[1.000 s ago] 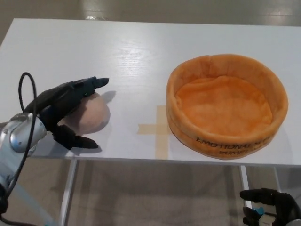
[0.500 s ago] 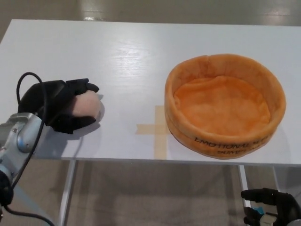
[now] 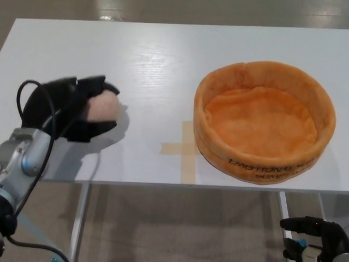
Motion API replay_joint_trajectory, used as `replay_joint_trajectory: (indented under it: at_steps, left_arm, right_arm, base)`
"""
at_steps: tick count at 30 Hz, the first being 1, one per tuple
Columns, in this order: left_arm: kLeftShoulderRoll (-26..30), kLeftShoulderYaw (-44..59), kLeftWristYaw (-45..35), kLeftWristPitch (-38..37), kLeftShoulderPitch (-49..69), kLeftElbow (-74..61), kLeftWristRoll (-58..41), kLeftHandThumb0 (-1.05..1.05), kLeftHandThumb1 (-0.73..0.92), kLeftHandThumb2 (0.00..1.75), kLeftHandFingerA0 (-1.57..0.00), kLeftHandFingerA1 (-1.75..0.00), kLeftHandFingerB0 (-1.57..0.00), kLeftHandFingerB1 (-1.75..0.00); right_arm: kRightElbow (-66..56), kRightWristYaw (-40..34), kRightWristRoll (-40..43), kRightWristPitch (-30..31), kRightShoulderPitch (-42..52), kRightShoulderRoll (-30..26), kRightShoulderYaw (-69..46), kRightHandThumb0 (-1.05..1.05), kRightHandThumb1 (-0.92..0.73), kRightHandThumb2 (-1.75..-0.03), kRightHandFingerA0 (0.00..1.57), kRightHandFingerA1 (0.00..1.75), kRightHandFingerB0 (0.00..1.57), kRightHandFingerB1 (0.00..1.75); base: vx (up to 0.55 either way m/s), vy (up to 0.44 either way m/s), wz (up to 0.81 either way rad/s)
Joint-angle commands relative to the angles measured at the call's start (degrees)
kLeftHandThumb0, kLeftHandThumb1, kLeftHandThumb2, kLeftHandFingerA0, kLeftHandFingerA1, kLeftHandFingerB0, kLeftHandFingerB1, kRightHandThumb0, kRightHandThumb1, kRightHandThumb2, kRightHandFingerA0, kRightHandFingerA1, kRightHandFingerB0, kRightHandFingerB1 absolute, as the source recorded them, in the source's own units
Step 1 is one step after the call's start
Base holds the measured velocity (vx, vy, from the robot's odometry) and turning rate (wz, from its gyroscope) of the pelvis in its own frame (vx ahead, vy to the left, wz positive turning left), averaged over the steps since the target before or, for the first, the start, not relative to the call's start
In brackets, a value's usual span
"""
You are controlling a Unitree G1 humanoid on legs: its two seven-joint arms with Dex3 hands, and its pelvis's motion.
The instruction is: Use the left hand to pick up the pink round toy on the left and place it inside the orange plate on the desk.
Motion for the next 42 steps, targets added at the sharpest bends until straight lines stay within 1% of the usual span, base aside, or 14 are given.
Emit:
replay_joint_trajectory:
  at_steps: [1,4,5,6,7,14,29,33,34,35,36,37,38,42]
  left_arm:
    - [0.27,0.37,2.44,-2.9,-2.35,-4.82,3.02,-0.28,0.74,0.66,-0.77,-1.49,-0.83,-0.59]
    - [-1.13,-0.65,2.43,-3.16,-4.78,-6.72,4.62,-0.3,0.67,0.63,-0.75,-1.51,-0.84,-0.62]
    - [-2.34,-1.33,2.32,-2.42,-6.24,-7.97,5.69,-0.3,0.72,0.61,-0.71,-1.56,-0.71,-0.96]
    - [-3.17,-1.75,1.49,-1.83,-7.18,-8.93,6.06,-0.3,0.72,0.61,-0.71,-1.56,-0.71,-0.96]
    - [-4.33,-2.63,1.16,-1.78,-8.29,-9.48,6.85,-0.29,0.66,0.63,-0.73,-1.53,-0.83,-0.77]
    - [-10.31,-6.3,-0.54,-0.76,-12.56,-10.89,9.57,-0.37,0.68,0.64,-0.85,-1.37,-0.83,-0.55]
    - [-21.11,-12.29,-1.55,2.19,-16.74,-6.59,12.88,-0.3,0.71,0.63,-0.94,-1.4,-0.8,-0.52]
    - [-23.03,-13.28,-2.48,3.06,-15.73,-4.99,12.84,-0.27,0.69,0.62,-0.9,-1.38,-0.93,-0.58]
    - [-23.47,-13.38,-3.84,3.03,-15.36,-4.41,12.22,-0.31,0.6,0.58,-0.82,-0.87,-0.6,-0.4]
    - [-23.75,-13.45,-4.75,2.96,-15.13,-3.97,11.8,-0.31,0.6,0.58,-0.82,-0.87,-0.6,-0.4]
    - [-23.77,-13.8,-8.85,4.48,-15.02,-3.73,11.33,-0.36,0.34,0.92,-0.02,-0.49,0.0,-0.47]
    - [-23.76,-14.03,-11.82,5.65,-14.97,-3.62,11.03,-0.36,0.34,0.92,-0.02,-0.49,0.0,-0.47]
    - [-23.62,-14.36,-14.51,6.81,-14.95,-3.13,10.95,-0.81,0.49,0.87,0.0,-0.12,-0.03,-0.16]
    - [-23.2,-14.3,-20.53,8.53,-15.35,-1.46,9.82,-0.92,0.52,0.94,0.0,0.0,-0.03,-0.1]
  right_arm:
    - [0.52,0.27,1.13,0.53,-0.11,-0.14,-0.71,-0.22,-0.6,-0.57,0.82,0.57,0.72,0.51]
    - [0.51,0.06,0.79,0.41,-0.07,-0.14,-0.39,-0.23,-0.61,-0.57,0.8,0.55,0.71,0.5]
    - [0.52,-0.01,0.57,0.26,-0.02,-0.13,-0.17,-0.22,-0.61,-0.58,0.8,0.56,0.71,0.51]
    - [0.52,0.12,0.6,-0.1,0.1,-0.08,-0.17,-0.22,-0.61,-0.58,0.8,0.56,0.71,0.51]
    - [0.55,0.12,0.65,0.17,0.05,-0.09,-0.17,-0.22,-0.61,-0.58,0.81,0.55,0.7,0.5]
    - [0.58,0.07,0.82,0.06,-0.02,-0.19,-0.15,-0.22,-0.62,-0.58,0.81,0.55,0.71,0.51]
    - [0.7,0.25,1.47,0.36,-0.2,0.48,-0.29,-0.22,-0.61,-0.58,0.81,0.56,0.72,0.52]
    - [0.62,0.37,1.85,0.56,-0.3,0.67,-0.63,-0.21,-0.61,-0.57,0.8,0.57,0.72,0.52]
    - [0.59,0.42,1.76,0.42,-0.27,0.61,-0.57,-0.21,-0.62,-0.58,0.79,0.55,0.71,0.52]
    - [0.57,0.45,1.69,0.34,-0.25,0.58,-0.52,-0.21,-0.62,-0.58,0.79,0.55,0.71,0.52]
    - [0.56,0.34,1.57,0.24,-0.21,0.56,-0.45,-0.21,-0.61,-0.57,0.8,0.56,0.71,0.52]
    - [0.56,0.26,1.5,0.18,-0.18,0.55,-0.4,-0.21,-0.61,-0.57,0.8,0.56,0.71,0.52]
    - [0.59,0.34,1.5,0.01,-0.09,0.58,-0.4,-0.21,-0.62,-0.58,0.8,0.57,0.72,0.52]
    - [0.58,0.42,1.66,0.21,-0.14,0.68,-0.54,-0.21,-0.62,-0.58,0.8,0.56,0.72,0.52]
  base:
    - [0.0,0.0,0.0]
    - [0.0,0.0,0.0]
    - [0.0,0.0,0.0]
    - [0.0,0.0,0.0]
    - [0.0,0.0,0.0]
    - [0.0,0.0,0.0]
    - [0.0,0.0,0.0]
    - [0.0,0.0,0.0]
    - [0.0,0.0,0.0]
    - [0.0,0.0,0.0]
    - [0.0,0.0,0.0]
    - [0.0,0.0,0.0]
    - [0.0,0.0,0.0]
    - [0.0,0.0,0.0]
